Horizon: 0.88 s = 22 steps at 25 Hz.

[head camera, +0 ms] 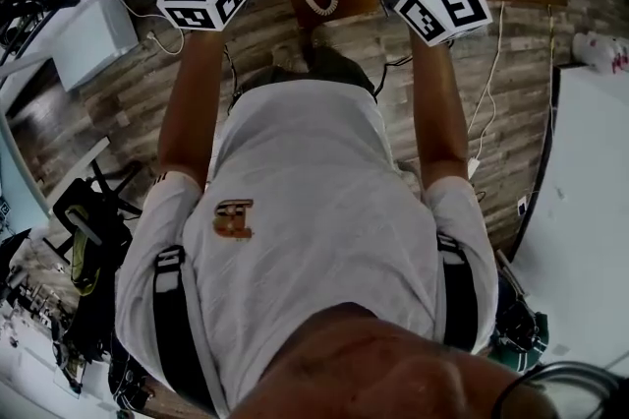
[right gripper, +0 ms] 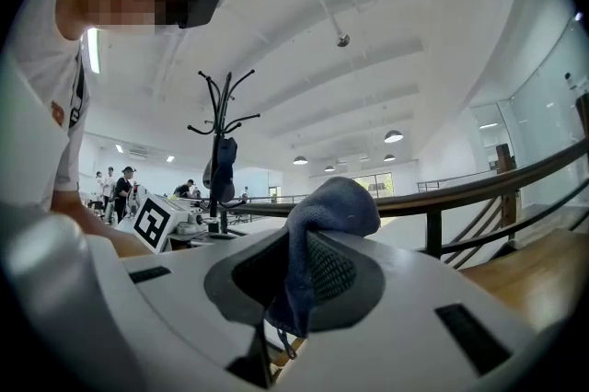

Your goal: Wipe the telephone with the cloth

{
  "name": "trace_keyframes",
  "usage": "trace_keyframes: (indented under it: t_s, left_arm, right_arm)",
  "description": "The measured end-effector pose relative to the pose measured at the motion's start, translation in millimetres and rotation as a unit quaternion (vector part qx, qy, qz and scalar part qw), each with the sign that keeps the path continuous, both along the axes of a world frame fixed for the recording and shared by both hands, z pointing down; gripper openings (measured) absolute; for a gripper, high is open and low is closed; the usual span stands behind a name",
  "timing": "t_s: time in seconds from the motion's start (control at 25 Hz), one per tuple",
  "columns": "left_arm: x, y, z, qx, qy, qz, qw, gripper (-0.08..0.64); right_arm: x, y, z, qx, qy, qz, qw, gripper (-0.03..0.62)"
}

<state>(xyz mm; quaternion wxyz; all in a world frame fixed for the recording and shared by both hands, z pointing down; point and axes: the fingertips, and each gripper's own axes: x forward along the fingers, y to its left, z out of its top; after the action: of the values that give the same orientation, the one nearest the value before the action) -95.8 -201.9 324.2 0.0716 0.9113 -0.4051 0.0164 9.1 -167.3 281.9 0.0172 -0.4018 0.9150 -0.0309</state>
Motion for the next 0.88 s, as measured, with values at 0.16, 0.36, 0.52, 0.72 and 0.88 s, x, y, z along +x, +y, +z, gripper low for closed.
trace_keyframes:
  t_s: [0.16, 0.36, 0.52, 0.72, 0.88]
  left_arm:
    - [6.9, -15.1, 13.9, -0.022, -0.003, -0.023, 0.9995, 0.017]
    - [12.0, -35.3, 35.1, -0.054, -0.007, -0.064, 0.9965, 0.018]
    - [20.9, -47.1, 47.5, -0.079, -0.005, -0.089, 0.9928, 0.018]
    - [31.6, -57.7, 70.6, -0.124, -0.014, -0.114, 0.9856, 0.02]
    - [38.2, -63.0, 93.1, -0.164, -0.023, -0.114, 0.9796, 0.059]
  right_arm:
    - [6.4, -21.6, 11.1, -0.01, 0.005, -0.027, 1.0, 0.06]
    - [11.1, -53.3, 30.6, -0.036, 0.007, -0.064, 0.997, 0.06]
    - [16.1, -69.4, 40.5, -0.049, 0.018, -0.098, 0.994, 0.06]
    - [20.1, -86.6, 57.3, -0.079, 0.038, -0.143, 0.986, 0.06]
    - [18.2, -97.3, 68.3, -0.103, 0.044, -0.164, 0.98, 0.06]
